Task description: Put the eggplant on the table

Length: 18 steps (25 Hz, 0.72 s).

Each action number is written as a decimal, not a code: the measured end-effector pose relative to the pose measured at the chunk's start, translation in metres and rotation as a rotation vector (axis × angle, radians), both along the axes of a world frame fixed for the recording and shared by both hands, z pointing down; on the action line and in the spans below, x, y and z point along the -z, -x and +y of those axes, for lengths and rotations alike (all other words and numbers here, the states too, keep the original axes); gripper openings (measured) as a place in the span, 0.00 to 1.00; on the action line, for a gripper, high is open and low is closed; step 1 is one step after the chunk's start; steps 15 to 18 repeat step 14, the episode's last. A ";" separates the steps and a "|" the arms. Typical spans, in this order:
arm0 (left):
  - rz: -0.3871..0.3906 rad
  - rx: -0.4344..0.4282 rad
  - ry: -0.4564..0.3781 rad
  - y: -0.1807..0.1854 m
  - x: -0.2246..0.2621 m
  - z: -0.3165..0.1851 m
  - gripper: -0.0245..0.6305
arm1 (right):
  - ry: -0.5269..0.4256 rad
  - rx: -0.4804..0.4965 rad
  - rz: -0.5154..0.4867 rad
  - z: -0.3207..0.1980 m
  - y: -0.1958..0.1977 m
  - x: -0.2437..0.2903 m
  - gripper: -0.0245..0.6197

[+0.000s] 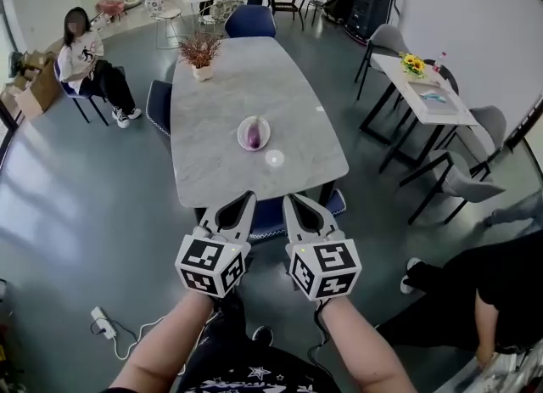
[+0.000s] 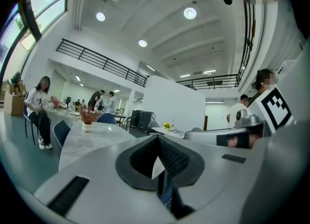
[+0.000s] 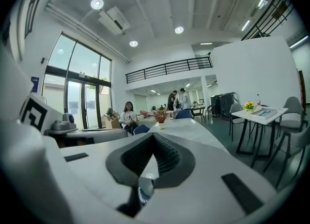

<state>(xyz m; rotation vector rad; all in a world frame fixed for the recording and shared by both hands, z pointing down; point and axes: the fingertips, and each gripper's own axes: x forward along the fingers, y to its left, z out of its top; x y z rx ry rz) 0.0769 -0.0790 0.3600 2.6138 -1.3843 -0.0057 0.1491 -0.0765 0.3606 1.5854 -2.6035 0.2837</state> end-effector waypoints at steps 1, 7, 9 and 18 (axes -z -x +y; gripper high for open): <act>-0.004 0.001 -0.001 0.000 0.001 0.008 0.05 | -0.011 -0.002 0.001 0.007 -0.001 0.002 0.04; -0.022 0.018 -0.021 0.010 0.012 0.043 0.05 | -0.047 0.001 -0.023 0.032 -0.002 0.014 0.04; -0.012 0.031 -0.020 0.014 0.015 0.051 0.05 | -0.054 0.011 -0.024 0.042 -0.001 0.017 0.04; 0.013 0.062 -0.020 0.024 0.030 0.071 0.05 | -0.076 0.015 -0.013 0.067 0.000 0.030 0.04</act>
